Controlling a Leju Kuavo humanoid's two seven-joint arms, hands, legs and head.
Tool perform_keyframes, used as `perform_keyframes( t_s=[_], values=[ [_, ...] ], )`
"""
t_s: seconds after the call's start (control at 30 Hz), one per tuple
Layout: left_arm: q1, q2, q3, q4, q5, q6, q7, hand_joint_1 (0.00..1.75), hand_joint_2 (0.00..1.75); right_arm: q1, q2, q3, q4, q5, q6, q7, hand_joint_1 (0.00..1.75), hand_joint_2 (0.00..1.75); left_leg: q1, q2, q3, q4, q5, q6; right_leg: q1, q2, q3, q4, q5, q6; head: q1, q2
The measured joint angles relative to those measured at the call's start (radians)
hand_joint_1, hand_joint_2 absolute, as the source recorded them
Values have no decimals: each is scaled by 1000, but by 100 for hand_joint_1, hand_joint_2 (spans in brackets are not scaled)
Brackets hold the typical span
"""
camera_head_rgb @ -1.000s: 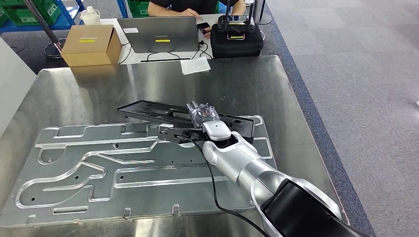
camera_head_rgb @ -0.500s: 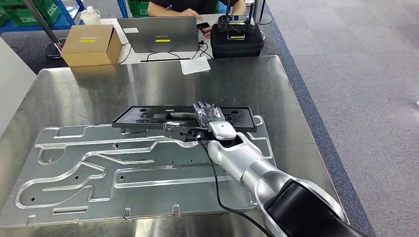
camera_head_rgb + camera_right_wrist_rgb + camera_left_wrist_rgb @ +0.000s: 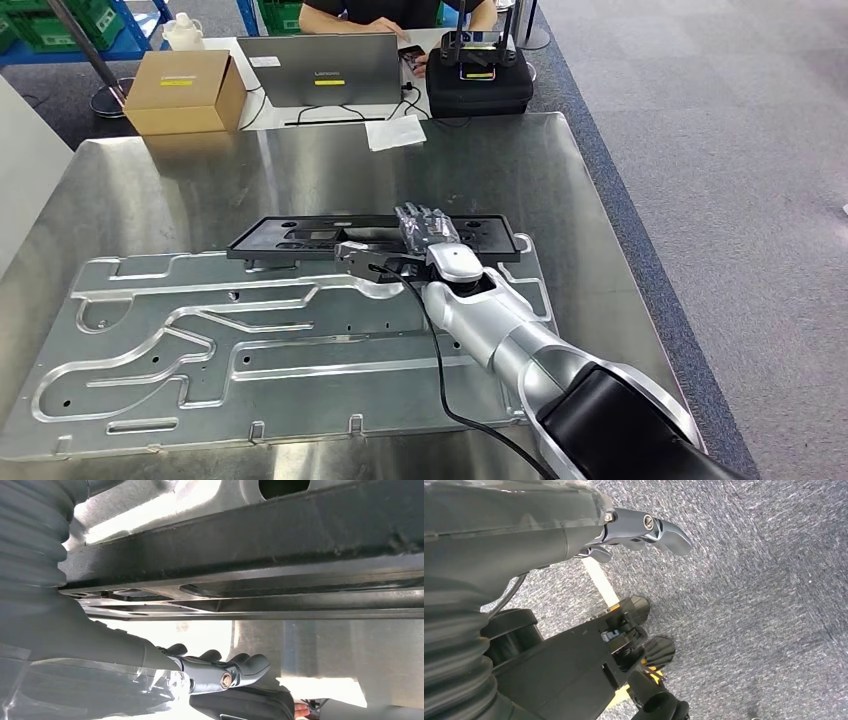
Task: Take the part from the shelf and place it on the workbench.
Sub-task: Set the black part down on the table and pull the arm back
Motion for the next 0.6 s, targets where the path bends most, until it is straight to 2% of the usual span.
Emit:
perform_keyframes(
  t_s=[0.3,0.43,0.6],
  values=[
    [-1,-8,-1,0,31,-37,-22,0,175,1,-8,-12,3,8,0,6,0,175,0,0,0,0,0,0,0,0,0,0,0,0,0,0],
    [-3,-12,-1,0,56,-64,-44,0,0,5,-11,-22,6,16,0,6,0,175,0,0,0,0,0,0,0,0,0,0,0,0,0,0],
    [-6,-13,-1,0,78,-87,-92,0,0,12,-16,-35,9,25,0,2,0,175,0,0,0,0,0,0,0,0,0,0,0,0,0,0]
  ],
)
